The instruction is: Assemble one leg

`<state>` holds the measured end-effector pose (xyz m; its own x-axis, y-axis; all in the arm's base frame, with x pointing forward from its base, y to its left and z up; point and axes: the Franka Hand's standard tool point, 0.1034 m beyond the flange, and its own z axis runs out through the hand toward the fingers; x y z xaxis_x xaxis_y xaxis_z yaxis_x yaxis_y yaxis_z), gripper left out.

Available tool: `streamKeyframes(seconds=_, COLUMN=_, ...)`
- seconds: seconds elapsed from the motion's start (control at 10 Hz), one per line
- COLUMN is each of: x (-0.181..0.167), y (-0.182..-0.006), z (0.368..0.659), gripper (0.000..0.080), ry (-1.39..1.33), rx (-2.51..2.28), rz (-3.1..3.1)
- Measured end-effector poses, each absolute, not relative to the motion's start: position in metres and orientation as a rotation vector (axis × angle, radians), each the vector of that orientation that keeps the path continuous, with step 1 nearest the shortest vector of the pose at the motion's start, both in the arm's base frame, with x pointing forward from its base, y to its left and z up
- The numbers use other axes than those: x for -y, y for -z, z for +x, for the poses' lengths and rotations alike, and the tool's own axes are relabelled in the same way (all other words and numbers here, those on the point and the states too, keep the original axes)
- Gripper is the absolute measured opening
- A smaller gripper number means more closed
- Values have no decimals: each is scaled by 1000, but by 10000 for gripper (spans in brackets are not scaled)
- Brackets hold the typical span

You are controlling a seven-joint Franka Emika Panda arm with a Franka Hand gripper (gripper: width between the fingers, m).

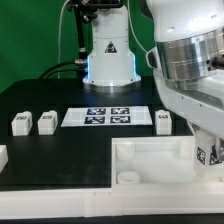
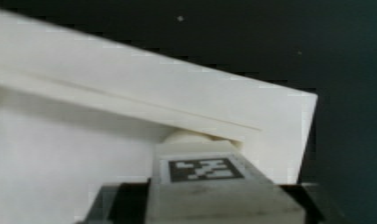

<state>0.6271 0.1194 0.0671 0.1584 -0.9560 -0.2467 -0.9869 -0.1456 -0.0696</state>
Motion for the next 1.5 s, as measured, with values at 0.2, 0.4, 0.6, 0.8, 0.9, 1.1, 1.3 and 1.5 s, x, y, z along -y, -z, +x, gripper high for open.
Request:
streamKeyframes(seconds=0.2, x=-121, y=-67, z=627, gripper=298, ry=-226, rx=-1968, rz=-2147)
streamKeyframes(seconds=0.4, x=-121, y=-67, z=627, gripper=576, ry=-220, rx=-1927, rz=-2180)
streamKeyframes(seconds=0.6, x=-119, y=-67, z=627, gripper=634, ry=-155, rx=-1475, rz=-2501)
streamKeyframes(seconds=0.8, x=-119, y=-67, z=627, gripper=645, ry=-124, rx=-1250, rz=-2613)
streamKeyframes(seconds=0.9, x=-118, y=-67, z=627, gripper=649, ry=-101, rx=-1083, rz=-2683)
streamKeyframes(seconds=1.1, x=-119, y=-68, z=626, gripper=649, ry=-40, rx=-682, rz=-2848)
streamKeyframes(seconds=1.3, x=-122, y=-71, z=628, gripper=649, ry=57, rx=-133, rz=-3005)
streamKeyframes(seconds=1.5, x=-122, y=-68, z=627, gripper=626, ry=72, rx=-115, rz=-3004)
